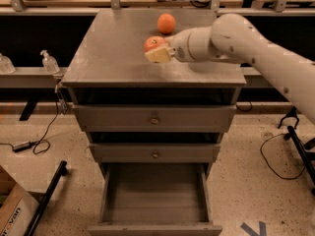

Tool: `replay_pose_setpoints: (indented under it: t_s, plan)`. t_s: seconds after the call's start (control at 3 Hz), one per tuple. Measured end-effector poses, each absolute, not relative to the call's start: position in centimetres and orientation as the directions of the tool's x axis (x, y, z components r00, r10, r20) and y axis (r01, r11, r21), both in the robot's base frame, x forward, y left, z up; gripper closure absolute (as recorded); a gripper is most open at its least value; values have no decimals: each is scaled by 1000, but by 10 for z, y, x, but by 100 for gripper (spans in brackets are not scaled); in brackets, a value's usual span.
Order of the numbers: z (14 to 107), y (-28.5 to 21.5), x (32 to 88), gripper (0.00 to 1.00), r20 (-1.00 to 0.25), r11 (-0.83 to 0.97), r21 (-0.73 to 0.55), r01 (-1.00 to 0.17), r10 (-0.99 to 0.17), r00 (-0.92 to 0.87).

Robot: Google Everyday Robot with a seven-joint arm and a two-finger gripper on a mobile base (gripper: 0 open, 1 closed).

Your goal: Place apple into bottom drawer

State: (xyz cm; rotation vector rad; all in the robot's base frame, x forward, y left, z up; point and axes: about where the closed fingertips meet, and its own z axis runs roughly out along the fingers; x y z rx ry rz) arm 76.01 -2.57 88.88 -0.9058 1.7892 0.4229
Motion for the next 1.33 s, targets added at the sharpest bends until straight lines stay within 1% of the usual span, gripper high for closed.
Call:
replay_pose_setpoints:
  t_s: [0.33, 0.67, 1.0, 1.33]
  plan:
    - [923, -40, 691, 100, -905, 540, -134, -831, -409, -119]
    - [938, -41, 641, 100, -901, 416, -134, -900, -428, -64]
    - [922, -42, 590, 100, -880, 307, -122, -944, -474, -40]
    - [880, -46, 553, 100, -861, 285, -56, -957, -499, -98]
